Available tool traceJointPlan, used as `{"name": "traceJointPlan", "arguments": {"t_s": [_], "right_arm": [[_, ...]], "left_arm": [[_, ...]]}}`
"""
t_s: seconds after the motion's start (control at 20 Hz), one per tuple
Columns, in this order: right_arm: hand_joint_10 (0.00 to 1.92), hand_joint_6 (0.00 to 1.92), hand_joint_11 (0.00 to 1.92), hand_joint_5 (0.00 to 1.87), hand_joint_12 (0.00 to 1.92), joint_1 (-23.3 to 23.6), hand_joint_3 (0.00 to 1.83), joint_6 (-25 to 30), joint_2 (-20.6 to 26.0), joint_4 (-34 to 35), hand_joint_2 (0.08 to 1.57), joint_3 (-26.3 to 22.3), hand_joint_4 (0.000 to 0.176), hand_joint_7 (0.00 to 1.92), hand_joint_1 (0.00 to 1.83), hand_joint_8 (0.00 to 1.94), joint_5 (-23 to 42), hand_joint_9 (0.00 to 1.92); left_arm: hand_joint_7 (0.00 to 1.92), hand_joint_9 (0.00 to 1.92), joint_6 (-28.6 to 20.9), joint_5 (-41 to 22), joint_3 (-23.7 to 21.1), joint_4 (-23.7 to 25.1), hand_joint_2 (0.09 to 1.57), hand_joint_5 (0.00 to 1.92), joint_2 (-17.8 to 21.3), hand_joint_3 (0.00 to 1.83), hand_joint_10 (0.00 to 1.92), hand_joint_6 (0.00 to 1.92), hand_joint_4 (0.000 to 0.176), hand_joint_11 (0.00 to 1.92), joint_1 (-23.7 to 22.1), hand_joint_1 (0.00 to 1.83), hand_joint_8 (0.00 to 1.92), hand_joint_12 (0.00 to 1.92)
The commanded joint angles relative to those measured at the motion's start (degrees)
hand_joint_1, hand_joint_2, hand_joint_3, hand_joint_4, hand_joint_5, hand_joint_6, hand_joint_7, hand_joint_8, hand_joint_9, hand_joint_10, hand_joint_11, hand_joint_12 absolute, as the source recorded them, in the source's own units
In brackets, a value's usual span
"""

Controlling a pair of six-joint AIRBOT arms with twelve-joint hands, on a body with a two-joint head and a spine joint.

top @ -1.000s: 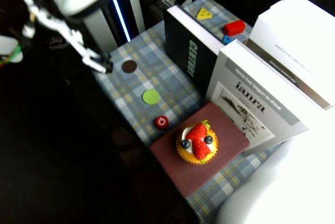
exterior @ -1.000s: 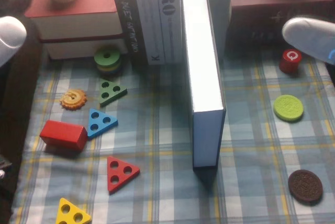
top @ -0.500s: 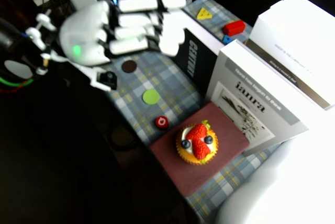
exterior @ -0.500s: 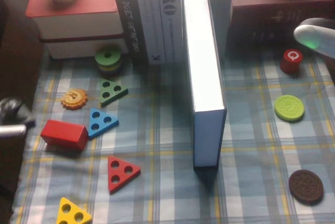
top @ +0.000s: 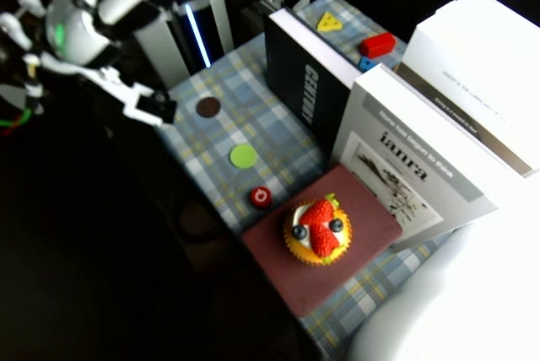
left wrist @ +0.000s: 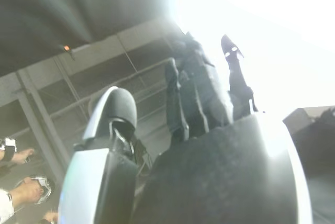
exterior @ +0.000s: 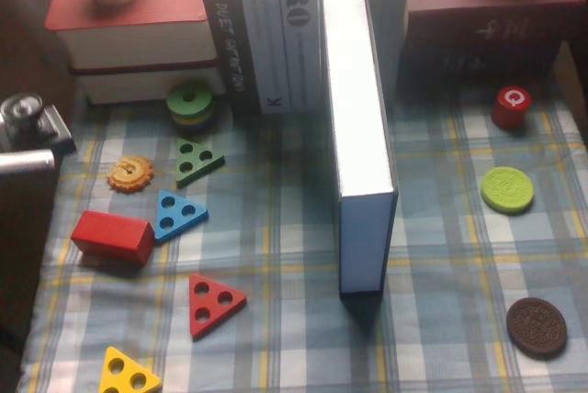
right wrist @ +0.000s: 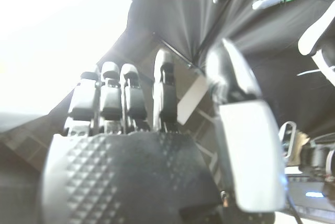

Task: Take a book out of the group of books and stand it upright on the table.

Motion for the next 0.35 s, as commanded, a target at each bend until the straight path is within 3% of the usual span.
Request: {"name": "traceJointPlan", "arguments": {"t_s": [0.0,0.05,0.1,0.15,0.2,0.25,0.3], "right_arm": [[0.03,0.02,0.42,0.44,0.63,0.9,0.04,0.4,-0.5,2.5,1.52,-0.1,0.125,0.58,0.25,0.04,4.6,0.62],[0.03,0.02,0.42,0.44,0.63,1.2,0.04,0.8,-0.9,3.3,1.52,-0.2,0.125,0.58,0.25,0.04,4.6,0.62],[0.02,0.02,0.15,0.36,1.19,1.9,0.0,1.0,-1.7,4.4,1.49,-0.3,0.084,0.43,0.96,1.5,4.6,0.67],[0.05,1.22,0.03,0.56,0.7,2.8,0.08,1.4,-3.4,5.3,1.32,-0.1,0.122,0.46,0.86,0.48,4.6,0.4],[0.16,1.61,0.41,0.44,1.1,2.9,0.02,2.3,-4.5,6.2,1.34,0.1,0.0,0.67,1.05,1.26,4.6,0.75],[0.26,1.66,0.47,0.43,1.29,3.0,0.0,4.6,-6.3,6.8,1.35,0.6,0.0,0.71,1.09,1.44,4.6,0.92],[0.49,1.65,0.44,0.49,1.34,3.4,0.0,7.0,-7.9,6.9,1.35,1.5,0.0,0.67,1.06,1.5,4.6,0.85]], "left_arm": [[0.97,0.79,-1.2,-5.1,0.0,-0.6,1.48,0.36,-0.5,0.01,0.91,1.64,0.153,0.62,-1.2,0.49,0.09,1.49],[0.97,0.79,-2.0,-5.1,-0.1,-1.0,1.48,0.36,-1.1,0.01,0.91,1.64,0.153,0.62,-1.5,0.49,0.09,1.49],[0.88,0.73,-3.4,-5.1,0.0,-1.6,1.48,0.39,-2.3,0.0,1.04,1.79,0.171,0.63,-1.9,0.56,0.32,1.49],[0.76,0.69,-6.1,-5.1,0.6,-2.4,1.47,0.39,-3.4,0.0,1.12,1.82,0.175,0.61,-2.0,0.57,0.62,1.48],[0.69,0.67,-8.4,-5.1,1.4,-2.7,1.45,0.52,-4.5,0.0,1.27,1.48,0.144,0.57,-2.1,0.18,1.03,1.51],[0.68,0.69,-12.1,-5.1,2.5,-3.0,1.45,0.58,-6.4,0.0,1.36,1.37,0.079,0.59,-2.4,0.06,1.21,1.56],[0.63,0.64,-13.7,-5.1,3.0,-3.2,1.39,0.55,-7.6,0.0,1.47,1.39,0.03,0.5,-2.7,0.01,1.36,1.69]]}}
